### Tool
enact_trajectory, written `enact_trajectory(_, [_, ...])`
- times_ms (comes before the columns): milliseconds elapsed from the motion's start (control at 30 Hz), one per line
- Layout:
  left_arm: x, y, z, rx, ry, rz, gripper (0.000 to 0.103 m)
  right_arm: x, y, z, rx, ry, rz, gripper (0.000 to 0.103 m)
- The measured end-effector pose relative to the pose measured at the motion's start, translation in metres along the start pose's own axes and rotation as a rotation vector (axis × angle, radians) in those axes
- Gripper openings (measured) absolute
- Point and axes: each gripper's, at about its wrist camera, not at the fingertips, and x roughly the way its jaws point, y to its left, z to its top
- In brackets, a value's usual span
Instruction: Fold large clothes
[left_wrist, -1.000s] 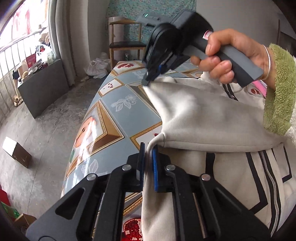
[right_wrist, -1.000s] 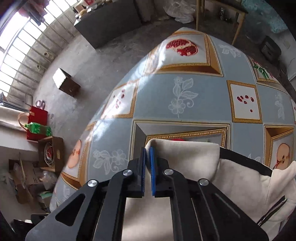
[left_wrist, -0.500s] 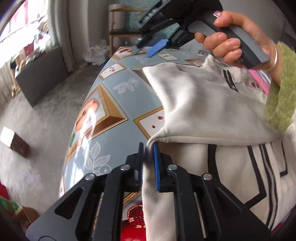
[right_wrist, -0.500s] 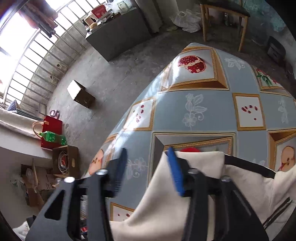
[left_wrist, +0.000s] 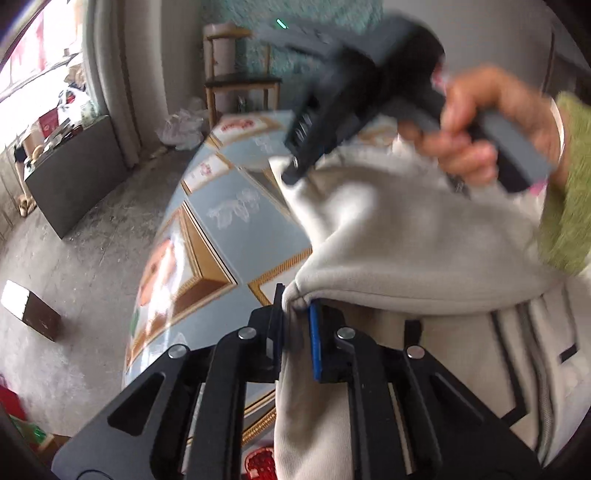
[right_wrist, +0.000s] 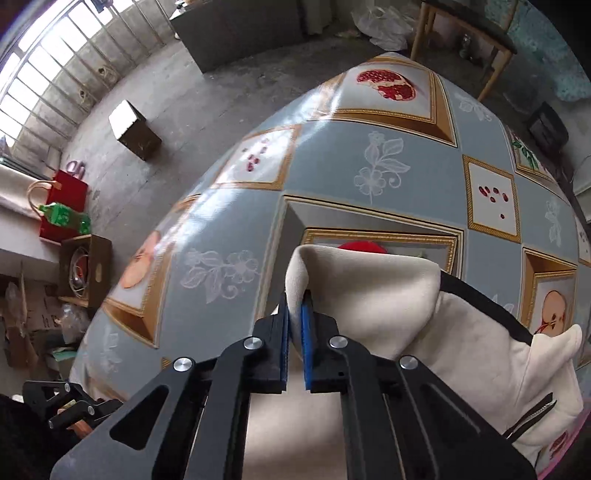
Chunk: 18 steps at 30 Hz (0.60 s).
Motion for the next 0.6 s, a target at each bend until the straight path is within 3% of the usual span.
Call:
enact_trajectory(33, [-0.017,0.003,0.002,-0.030,-0.044,-0.036,0.011,-0.017,0.001,-0.003,0.008,-0.054,0.013,0.006])
enact_trajectory(133, [-0.027,0.005,-0.005,-0.022,-0.065,-0.023,0.011,-0.044,0.004,-0.002,0.009,-0.152,0.057,0.006])
enact_trajectory(200, [-0.005,0.019,-0.010,-0.093,0.029,-0.023,0.011,-0.037,0.003,0.002,0.017,-0.148,0.053,0.006])
enact_trajectory(233, [-0.003,0.031,-0.011,-0.181,0.059,-0.066,0.011,-0.035,0.003,0.004,0.018,-0.150,0.067,0.006])
enact_trajectory(267, [-0.010,0.033,-0.009,-0.193,0.031,-0.079,0.011,-0.032,0.009,0.005,0.015,-0.160,0.069,0.006])
enact_trajectory(333, [-0.022,0.022,-0.007,-0.086,-0.047,-0.004,0.011,-0.024,0.016,0.008,0.001,-0.173,0.068,0.006])
enact_trajectory(367, [-0.015,0.024,-0.009,-0.090,-0.024,0.004,0.011,-0.019,0.018,0.012,0.004,-0.169,0.061,0.006])
enact_trajectory(433, [0.010,0.045,-0.016,-0.202,0.081,-0.035,0.011,-0.003,0.022,0.019,0.008,-0.157,0.047,0.006])
enact_trajectory(533, [0.017,0.066,-0.019,-0.337,0.105,-0.118,0.013,0.017,0.025,0.020,0.025,-0.159,0.033,0.007])
enact_trajectory(600, [0.019,0.072,-0.020,-0.374,0.113,-0.156,0.016,0.021,0.019,0.018,0.046,-0.137,0.055,0.008])
